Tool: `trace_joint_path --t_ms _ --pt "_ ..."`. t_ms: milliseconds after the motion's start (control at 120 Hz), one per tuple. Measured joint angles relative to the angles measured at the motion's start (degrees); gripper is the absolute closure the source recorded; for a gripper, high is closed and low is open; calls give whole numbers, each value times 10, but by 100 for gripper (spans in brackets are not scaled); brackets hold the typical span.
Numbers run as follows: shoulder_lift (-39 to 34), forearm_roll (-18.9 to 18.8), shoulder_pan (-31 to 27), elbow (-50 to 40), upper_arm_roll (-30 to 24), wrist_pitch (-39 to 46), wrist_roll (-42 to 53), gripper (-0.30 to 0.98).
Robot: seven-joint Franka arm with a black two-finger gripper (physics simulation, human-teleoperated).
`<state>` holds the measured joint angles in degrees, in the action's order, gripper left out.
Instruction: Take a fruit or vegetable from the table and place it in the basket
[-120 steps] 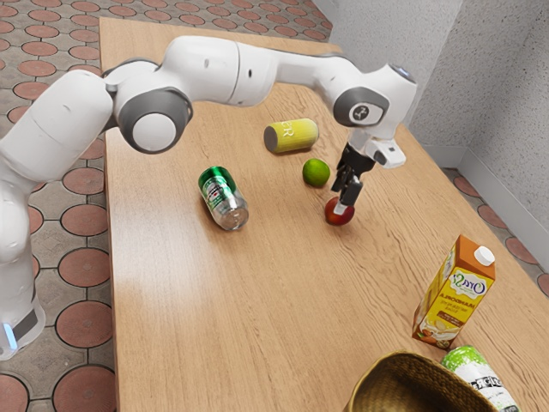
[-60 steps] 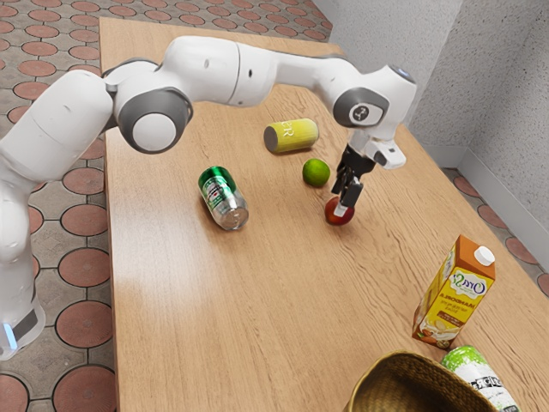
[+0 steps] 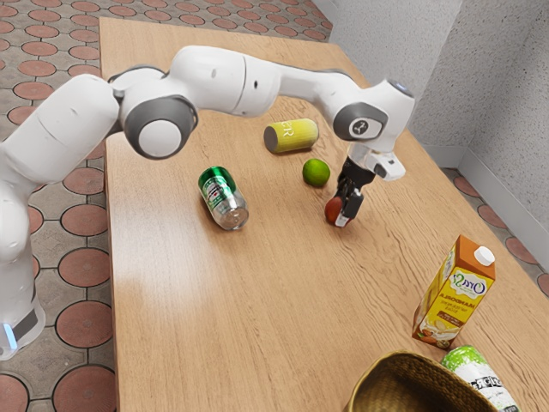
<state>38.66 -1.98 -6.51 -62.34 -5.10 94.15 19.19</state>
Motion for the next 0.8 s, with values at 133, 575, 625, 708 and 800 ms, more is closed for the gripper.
trace_joint_path --t_ms 133,575,625,708,800 --pt "1 0 0 0 0 2 -1 0" --pt "-2 -11 0 -2 1 -9 -3 22" --pt "-2 -13 0 -2 1 -8 -3 28" --pt "-2 -16 0 -2 0 -7 -4 30" --pt "-10 -18 0 -1 0 -8 -5 31"
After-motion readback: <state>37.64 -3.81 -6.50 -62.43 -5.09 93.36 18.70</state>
